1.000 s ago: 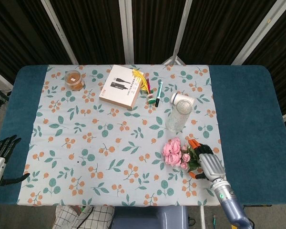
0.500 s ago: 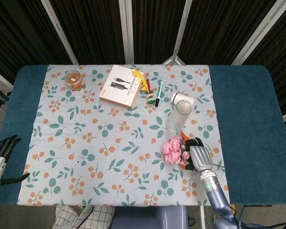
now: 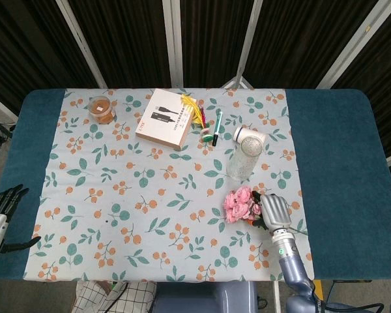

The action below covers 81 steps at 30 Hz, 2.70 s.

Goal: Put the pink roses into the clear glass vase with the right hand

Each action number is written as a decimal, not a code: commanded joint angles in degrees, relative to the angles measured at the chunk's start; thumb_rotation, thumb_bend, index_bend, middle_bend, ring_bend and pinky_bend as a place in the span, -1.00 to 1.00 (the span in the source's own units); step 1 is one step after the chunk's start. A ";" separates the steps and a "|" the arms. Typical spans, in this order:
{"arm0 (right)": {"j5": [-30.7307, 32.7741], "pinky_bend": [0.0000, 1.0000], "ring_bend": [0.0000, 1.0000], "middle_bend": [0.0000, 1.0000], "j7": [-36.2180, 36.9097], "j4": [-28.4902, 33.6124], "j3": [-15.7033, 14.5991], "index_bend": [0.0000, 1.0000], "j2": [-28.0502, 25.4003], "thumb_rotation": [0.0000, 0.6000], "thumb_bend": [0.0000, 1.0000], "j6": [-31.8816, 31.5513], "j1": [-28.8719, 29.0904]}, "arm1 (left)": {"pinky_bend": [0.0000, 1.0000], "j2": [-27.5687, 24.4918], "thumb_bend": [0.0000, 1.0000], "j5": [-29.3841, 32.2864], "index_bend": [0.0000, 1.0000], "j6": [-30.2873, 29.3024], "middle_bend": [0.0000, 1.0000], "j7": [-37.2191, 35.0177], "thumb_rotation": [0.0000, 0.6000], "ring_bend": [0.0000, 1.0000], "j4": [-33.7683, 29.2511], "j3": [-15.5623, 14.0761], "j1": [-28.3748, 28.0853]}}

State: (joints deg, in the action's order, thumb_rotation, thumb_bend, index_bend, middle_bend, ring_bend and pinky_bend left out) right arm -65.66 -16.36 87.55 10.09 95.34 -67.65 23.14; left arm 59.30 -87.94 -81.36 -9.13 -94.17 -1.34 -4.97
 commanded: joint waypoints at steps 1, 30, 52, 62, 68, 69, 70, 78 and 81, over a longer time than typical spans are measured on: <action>-0.85 -0.09 0.19 0.20 1.71 2.60 1.29 -0.02 -1.59 1.00 -0.47 -1.60 -0.53 | -1.00 -0.03 -1.00 0.02 -1.00 0.01 -1.00 -0.04 1.00 -1.00 -0.03 -0.01 0.00; 11.78 -0.09 0.18 0.20 36.64 17.42 39.79 -0.03 -12.39 1.00 -0.47 -11.58 5.52 | -1.00 0.15 -1.00 0.17 -1.00 0.50 -1.00 0.32 1.00 -1.00 -0.79 -0.09 -0.16; 18.59 -0.09 0.17 0.20 39.34 -2.04 40.73 -0.04 -0.64 1.00 -0.47 -8.31 22.18 | -1.00 0.00 -1.00 1.09 -1.00 1.15 -1.00 0.04 1.00 -1.00 -0.65 0.02 -0.23; 19.24 -0.09 0.16 0.20 40.29 -3.79 38.10 -0.06 1.93 1.00 -0.47 -8.25 22.37 | -1.00 -0.06 -1.00 1.48 -1.00 1.39 -1.00 -0.19 1.00 -1.00 -0.58 0.19 -0.32; 19.45 -0.09 0.15 0.20 40.95 -4.20 36.35 -0.07 3.10 1.00 -0.47 -8.64 21.23 | -1.00 -0.14 -1.00 1.50 -1.00 1.44 -1.00 -0.55 1.00 -1.00 -0.65 0.20 -0.33; 19.51 -0.09 0.14 0.20 41.10 -4.27 36.11 -0.08 3.27 1.00 -0.47 -8.73 20.98 | -1.00 -0.15 -1.00 1.49 -1.00 1.40 -1.00 -0.59 1.00 -1.00 -0.62 0.23 -0.33; 19.64 -0.09 0.14 0.20 41.28 -4.32 35.89 -0.09 3.46 1.00 -0.47 -8.82 20.69 | -1.00 -0.16 -1.00 1.48 -1.00 1.41 -1.00 -0.64 1.00 -1.00 -0.61 0.22 -0.34; 19.11 -0.21 0.10 0.20 41.48 -5.22 33.20 -0.13 5.21 1.00 -0.47 -9.08 19.43 | -1.00 -0.17 -1.00 1.37 -1.00 1.47 -1.00 -0.59 1.00 -1.00 -0.63 0.16 -0.36; 18.84 -0.24 0.09 0.20 41.33 -6.42 32.73 -0.13 6.11 1.00 -0.47 -8.84 19.90 | -1.00 -0.20 -1.00 1.41 -1.00 1.45 -1.00 -0.64 1.00 -1.00 -0.68 0.17 -0.34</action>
State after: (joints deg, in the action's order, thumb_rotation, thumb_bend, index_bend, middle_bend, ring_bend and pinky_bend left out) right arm -46.69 25.04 81.47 43.00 101.16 -76.59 42.85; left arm 59.10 -86.53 -79.91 -9.77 -94.84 -1.17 -5.31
